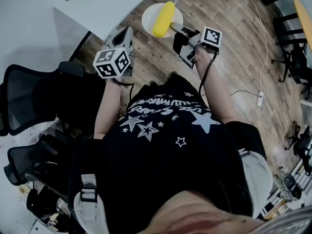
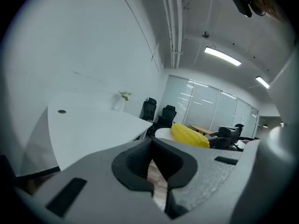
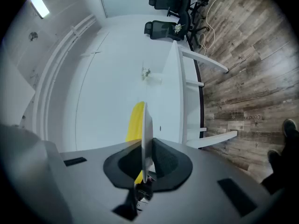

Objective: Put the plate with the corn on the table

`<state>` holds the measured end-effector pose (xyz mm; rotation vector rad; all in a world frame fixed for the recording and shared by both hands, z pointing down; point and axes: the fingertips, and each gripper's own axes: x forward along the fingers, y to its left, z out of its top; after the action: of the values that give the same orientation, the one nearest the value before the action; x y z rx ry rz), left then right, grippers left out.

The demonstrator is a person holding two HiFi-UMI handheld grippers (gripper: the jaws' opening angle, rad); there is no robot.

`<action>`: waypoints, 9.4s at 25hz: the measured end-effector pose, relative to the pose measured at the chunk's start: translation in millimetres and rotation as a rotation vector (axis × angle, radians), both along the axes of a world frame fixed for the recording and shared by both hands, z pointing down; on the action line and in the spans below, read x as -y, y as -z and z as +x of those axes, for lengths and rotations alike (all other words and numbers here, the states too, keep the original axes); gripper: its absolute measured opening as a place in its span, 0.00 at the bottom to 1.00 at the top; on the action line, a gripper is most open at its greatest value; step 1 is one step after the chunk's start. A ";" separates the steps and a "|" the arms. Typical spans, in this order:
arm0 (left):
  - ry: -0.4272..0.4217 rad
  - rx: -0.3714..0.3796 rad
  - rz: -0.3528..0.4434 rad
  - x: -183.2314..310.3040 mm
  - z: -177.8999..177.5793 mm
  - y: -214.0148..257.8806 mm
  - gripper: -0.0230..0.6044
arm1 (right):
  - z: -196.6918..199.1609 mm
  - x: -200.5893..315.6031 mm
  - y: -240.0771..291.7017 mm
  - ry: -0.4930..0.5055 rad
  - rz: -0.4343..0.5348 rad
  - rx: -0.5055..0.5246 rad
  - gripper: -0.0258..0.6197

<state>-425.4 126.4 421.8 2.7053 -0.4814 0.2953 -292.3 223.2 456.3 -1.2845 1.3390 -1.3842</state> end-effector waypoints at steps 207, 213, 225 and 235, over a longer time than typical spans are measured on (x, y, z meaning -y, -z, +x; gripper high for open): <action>0.800 0.116 -0.269 454.0 515.2 -106.4 0.05 | 577.9 570.5 -148.6 0.757 -0.486 -0.712 0.23; 0.783 0.111 -0.267 454.1 508.6 -104.9 0.05 | 579.2 568.7 -147.8 0.737 -0.497 -0.816 0.27; 0.766 0.092 -0.263 452.3 484.6 -100.7 0.05 | 578.0 560.8 -147.0 0.693 -0.530 -0.850 0.34; 0.745 0.074 -0.250 445.9 458.2 -92.1 0.05 | 589.1 550.2 -134.1 0.618 -0.531 -0.886 0.36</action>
<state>32.7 -319.4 513.9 2.0970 -1.3153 0.2205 296.8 -327.0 590.4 -2.1061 2.1829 -1.7348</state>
